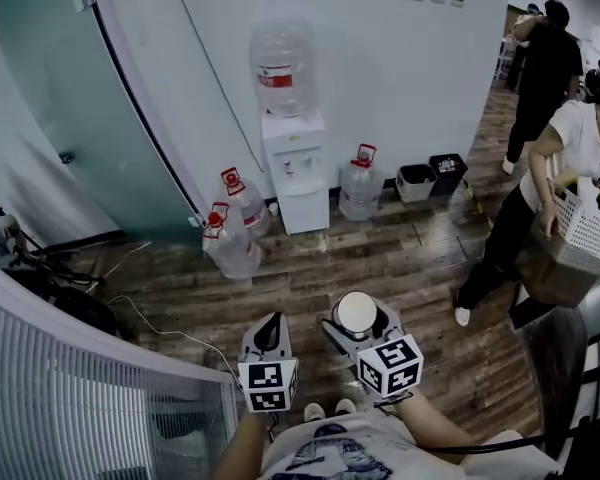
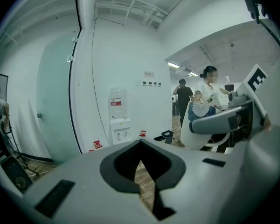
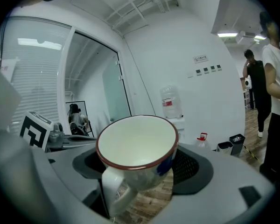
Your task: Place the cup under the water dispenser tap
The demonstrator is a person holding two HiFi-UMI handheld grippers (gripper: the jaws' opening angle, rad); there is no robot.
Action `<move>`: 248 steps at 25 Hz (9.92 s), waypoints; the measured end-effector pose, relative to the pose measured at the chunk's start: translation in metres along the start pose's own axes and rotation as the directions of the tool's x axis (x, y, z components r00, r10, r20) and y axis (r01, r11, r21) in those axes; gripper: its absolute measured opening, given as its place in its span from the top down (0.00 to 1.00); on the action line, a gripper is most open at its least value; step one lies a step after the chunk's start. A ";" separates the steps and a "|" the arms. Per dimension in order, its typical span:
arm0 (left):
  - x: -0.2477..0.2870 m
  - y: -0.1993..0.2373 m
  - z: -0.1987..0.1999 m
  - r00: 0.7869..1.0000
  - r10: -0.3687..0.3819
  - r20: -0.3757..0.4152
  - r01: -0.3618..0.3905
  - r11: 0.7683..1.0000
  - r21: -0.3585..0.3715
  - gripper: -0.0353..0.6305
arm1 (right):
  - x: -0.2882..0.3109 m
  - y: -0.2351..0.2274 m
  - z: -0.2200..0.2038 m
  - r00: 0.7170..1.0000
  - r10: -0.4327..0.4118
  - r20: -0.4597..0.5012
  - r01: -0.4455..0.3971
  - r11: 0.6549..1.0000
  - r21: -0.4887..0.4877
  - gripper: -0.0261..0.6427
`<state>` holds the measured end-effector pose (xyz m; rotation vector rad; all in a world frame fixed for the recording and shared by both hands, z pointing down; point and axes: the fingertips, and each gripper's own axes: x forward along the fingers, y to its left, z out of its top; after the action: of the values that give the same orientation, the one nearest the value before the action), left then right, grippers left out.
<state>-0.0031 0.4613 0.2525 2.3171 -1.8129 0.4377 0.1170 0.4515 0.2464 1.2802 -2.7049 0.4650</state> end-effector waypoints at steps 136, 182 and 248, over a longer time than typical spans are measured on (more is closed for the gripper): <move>0.904 0.349 -0.207 0.977 0.001 -0.214 -0.012 0.999 -0.052 0.87 | 0.888 -0.467 -0.214 0.964 -0.021 -0.265 0.007 0.999 -0.053 0.40; 0.924 0.366 -0.235 0.973 0.014 -0.230 -0.024 0.999 -0.038 0.87 | 0.945 -0.470 -0.253 0.956 -0.051 -0.288 0.013 0.991 -0.130 0.39; 0.572 0.318 -0.046 0.991 0.000 -0.131 0.000 1.000 -0.001 0.87 | 0.618 -0.285 -0.023 0.975 -0.118 -0.186 0.095 0.988 -0.125 0.37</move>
<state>-0.1909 -0.1289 0.4685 2.2309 -1.7509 0.5750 -0.0582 -0.1654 0.4747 1.2706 -2.4517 0.3926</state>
